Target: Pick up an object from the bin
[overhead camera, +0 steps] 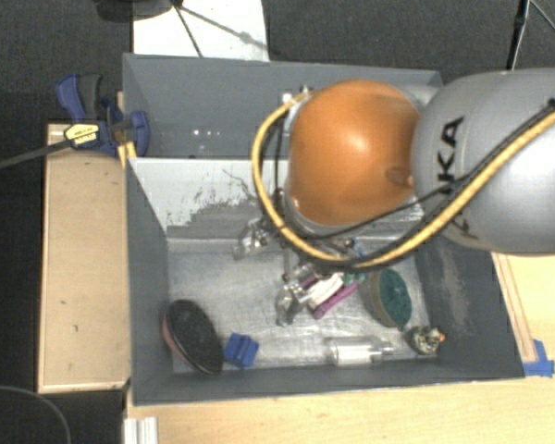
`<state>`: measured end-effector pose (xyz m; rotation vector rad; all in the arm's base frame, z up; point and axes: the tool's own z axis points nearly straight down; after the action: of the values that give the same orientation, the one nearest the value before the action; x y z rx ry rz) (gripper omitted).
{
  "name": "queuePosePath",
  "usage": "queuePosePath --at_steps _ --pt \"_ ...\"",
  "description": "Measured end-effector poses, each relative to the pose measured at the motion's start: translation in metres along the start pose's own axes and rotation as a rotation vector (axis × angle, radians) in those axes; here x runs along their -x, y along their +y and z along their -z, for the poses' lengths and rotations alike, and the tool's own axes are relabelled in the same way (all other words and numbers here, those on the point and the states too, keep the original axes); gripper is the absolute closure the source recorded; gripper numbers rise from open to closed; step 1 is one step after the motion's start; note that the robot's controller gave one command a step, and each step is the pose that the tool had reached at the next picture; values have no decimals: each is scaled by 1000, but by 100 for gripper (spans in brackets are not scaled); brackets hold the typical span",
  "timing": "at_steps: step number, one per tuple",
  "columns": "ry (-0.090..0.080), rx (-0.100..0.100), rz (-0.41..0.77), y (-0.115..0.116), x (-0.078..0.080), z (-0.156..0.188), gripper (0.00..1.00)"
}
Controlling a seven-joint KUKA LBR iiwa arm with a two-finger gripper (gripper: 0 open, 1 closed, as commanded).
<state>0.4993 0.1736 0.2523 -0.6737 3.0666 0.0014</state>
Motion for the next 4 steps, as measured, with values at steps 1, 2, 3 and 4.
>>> queuePosePath --at_steps 1,2,3,4 --pt "7 0 135 -62 -14 -131 0" --pt "5 0 329 -137 -78 -162 0" --pt "-3 -2 167 -182 -100 -142 0" --pt "-11 -2 185 -143 -30 -165 0"
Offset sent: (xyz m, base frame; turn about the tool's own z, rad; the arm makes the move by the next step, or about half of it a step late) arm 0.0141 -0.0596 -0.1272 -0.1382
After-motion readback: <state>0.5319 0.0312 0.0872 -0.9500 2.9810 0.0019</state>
